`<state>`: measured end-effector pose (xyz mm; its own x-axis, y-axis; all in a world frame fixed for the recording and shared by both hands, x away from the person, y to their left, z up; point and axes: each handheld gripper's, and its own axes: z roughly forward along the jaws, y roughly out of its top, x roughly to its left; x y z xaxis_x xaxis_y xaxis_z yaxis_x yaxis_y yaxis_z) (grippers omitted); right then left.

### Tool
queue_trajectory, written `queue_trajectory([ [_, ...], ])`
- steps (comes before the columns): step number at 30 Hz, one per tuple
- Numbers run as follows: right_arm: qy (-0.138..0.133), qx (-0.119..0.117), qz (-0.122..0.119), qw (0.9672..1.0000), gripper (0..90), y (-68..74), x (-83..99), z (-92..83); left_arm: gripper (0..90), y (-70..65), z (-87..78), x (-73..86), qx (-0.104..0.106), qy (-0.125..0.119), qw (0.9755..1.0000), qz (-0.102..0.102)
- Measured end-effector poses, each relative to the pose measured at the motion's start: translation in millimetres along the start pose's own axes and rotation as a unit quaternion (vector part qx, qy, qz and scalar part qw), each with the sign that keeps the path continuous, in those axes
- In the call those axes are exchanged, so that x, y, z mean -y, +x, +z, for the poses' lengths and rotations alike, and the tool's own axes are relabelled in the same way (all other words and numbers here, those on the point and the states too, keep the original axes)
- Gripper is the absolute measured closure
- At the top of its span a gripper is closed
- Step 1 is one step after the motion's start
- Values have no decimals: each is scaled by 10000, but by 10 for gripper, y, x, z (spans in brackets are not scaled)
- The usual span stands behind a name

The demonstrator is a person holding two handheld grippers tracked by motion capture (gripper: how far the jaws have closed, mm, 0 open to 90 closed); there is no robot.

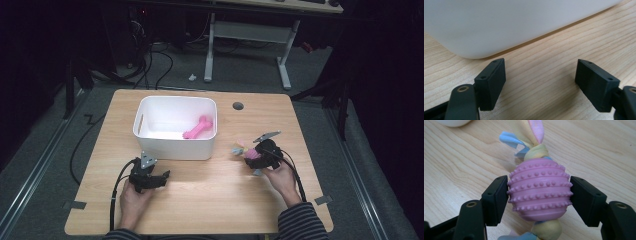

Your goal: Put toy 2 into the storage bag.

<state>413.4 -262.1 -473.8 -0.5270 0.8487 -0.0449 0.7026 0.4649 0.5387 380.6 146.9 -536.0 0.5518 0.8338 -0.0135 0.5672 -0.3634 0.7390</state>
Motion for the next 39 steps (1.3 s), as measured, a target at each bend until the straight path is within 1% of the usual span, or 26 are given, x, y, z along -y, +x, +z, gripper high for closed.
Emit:
queue_trajectory([
  [2, -69, 5, -19, 10000, 336, 1, 5, -50, 254, 1, 1, 1, -4, -18, 10000, -24],
  [3, -83, 53, -67, 9999, 337, 11, 6, -75, 258, 2, 0, 1, -4, -11, 10000, -15],
  [4, -83, 53, -67, 9999, 337, 11, 6, -75, 257, 2, 0, 1, -4, -11, 10000, -15],
  [6, -179, 147, -272, 9994, 337, 50, 15, -141, 257, 2, 0, 1, -7, -19, 10000, -14],
  [8, -206, 117, -272, 9993, 337, 60, 18, -161, 257, 1, 1, 1, -4, -17, 10000, -20],
  [9, -271, 43, -303, 9992, 337, 64, 17, -190, 256, 1, 1, 1, -4, -16, 10000, -18],
  [12, -323, -26, -291, 9991, 337, 63, 17, -217, 254, 1, 0, 0, 0, -7, 10000, -11],
  [15, -409, -167, -267, 9987, 338, 43, 20, -268, 247, 0, 1, -1, 6, 1, 10000, 4],
  [21, -548, -257, -236, 9979, 338, 35, 27, -344, 230, -4, 5, -2, 8, 4, 10000, 23],
  [22, -615, -319, -209, 9974, 339, 33, 31, -385, 227, -4, 5, -2, 15, 10, 10000, 31],
  [23, -615, -319, -209, 9974, 339, 33, 31, -385, 227, -4, 6, -3, 20, 11, 10000, 34],
  [24, -652, -364, -195, 9970, 339, 26, 32, -406, 223, -4, 6, -3, 24, 15, 10000, 38],
  [25, -715, -456, -120, 9963, 339, 13, 32, -440, 222, -4, 6, -3, 25, 14, 10000, 36],
  [27, -737, -461, -93, 9962, 339, 12, 32, -448, 222, -3, 6, -3, 29, 15, 10000, 36],
  [31, -728, -454, -141, 9962, 339, 19, 10, -499, 220, -3, 6, -3, 36, 15, 10000, 38],
  [33, -767, -497, -182, 9956, 339, 21, -12, -532, 218, -4, 7, -3, 30, 13, 10000, 40],
  [35, -760, -536, -139, 9956, 339, 26, -35, -563, 218, -4, 7, -3, 30, 16, 10000, 41],
  [37, -801, -569, -159, 9950, 339, 21, -58, -591, 218, -4, 6, -3, 30, 16, 10000, 41],
  [39, -813, -622, -130, 9947, 340, 19, -88, -631, 217, -5, 5, -2, 31, 18, 10000, 43],
])
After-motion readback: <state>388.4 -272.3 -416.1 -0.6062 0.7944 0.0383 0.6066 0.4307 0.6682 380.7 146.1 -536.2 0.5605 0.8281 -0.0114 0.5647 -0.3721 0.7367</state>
